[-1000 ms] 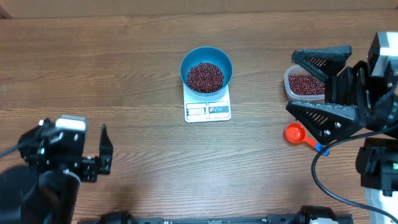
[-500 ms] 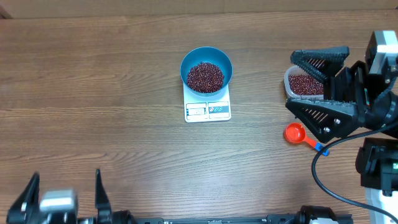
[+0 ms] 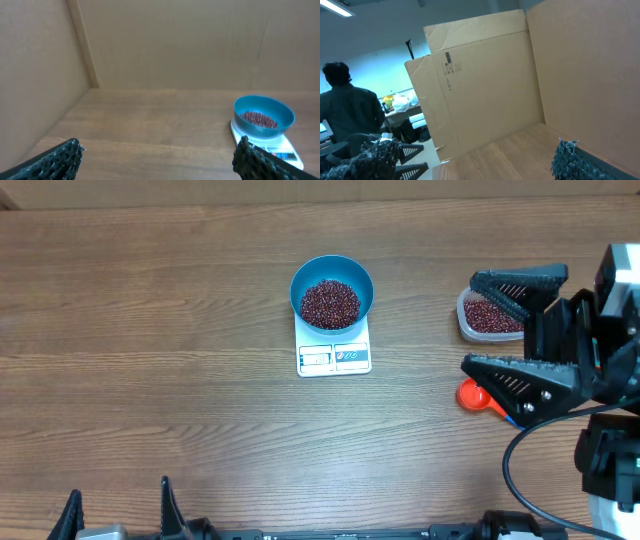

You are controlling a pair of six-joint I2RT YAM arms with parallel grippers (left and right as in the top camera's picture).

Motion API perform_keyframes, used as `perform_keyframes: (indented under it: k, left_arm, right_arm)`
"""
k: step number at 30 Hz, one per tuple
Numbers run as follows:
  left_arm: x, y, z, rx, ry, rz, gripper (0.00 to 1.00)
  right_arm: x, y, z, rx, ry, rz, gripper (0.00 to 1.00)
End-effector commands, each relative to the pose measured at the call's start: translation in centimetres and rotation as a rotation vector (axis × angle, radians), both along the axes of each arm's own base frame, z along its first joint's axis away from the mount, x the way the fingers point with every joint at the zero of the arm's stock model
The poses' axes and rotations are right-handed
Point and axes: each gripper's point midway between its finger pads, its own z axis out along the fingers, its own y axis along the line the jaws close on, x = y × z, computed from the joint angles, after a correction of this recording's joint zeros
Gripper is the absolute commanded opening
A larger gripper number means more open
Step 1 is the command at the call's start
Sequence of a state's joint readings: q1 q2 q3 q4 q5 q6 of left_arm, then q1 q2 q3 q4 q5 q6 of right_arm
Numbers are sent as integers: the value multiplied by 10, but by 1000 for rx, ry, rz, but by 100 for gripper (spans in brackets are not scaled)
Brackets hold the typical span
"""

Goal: Scoop item into bowl and weigh 150g on scale

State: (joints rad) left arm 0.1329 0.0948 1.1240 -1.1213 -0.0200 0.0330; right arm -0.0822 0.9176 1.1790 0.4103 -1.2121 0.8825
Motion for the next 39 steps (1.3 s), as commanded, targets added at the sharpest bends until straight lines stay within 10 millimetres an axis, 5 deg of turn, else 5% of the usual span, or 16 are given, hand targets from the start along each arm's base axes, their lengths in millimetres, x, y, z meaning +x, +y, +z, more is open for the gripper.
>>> perform_keyframes:
  k: [1,7,15,30,39]
  left_arm:
    - [-6,1,-1,-52,-59,17,100]
    - [-13,0,-4,-56,-77,15,100]
    - [2,2,3,-51,-122,12,100]
    - [84,13,-44,-222,-140,19,100]
    - [115,17,-71,-220,-156,17,100]
  right_arm:
    - [-6,1,4,2,-19,2,100]
    - [-6,1,4,2,-18,2,100]
    - [-6,1,4,3,-12,2,100]
    - [-6,1,4,3,-12,2,100]
    - [-6,1,4,3,-12,2,100]
